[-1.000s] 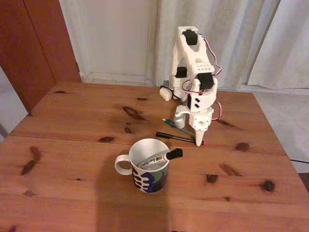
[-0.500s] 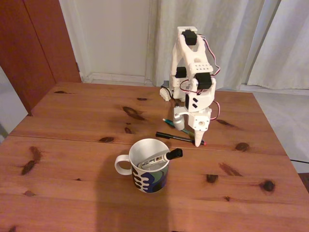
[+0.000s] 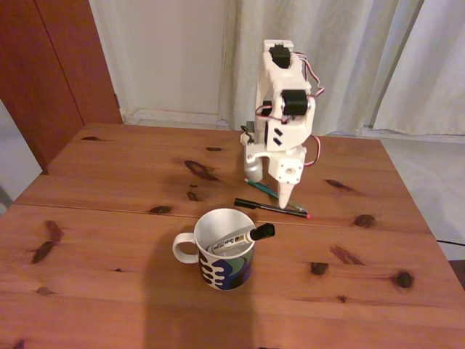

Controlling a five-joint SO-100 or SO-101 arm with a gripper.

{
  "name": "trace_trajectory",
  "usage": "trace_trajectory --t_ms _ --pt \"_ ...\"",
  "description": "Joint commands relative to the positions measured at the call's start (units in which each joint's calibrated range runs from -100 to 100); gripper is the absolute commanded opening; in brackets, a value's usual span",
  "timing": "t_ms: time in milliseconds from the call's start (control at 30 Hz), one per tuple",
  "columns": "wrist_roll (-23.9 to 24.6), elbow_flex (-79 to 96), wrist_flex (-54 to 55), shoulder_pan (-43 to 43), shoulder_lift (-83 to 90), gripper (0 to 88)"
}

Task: Clean up the desk and place the pens and markers into the cup

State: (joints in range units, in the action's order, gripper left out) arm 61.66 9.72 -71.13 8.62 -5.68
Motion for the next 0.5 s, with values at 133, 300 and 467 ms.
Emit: trace_trajectory --t_ms 133,300,467 --pt "-0.4 -3.8 -3.1 -2.2 -0.1 8.8" --pt "-0.9 -4.0 -6.9 -3.3 -2.9 8.8" --pt "-1.3 -3.7 -7.5 -4.2 -6.0 9.1"
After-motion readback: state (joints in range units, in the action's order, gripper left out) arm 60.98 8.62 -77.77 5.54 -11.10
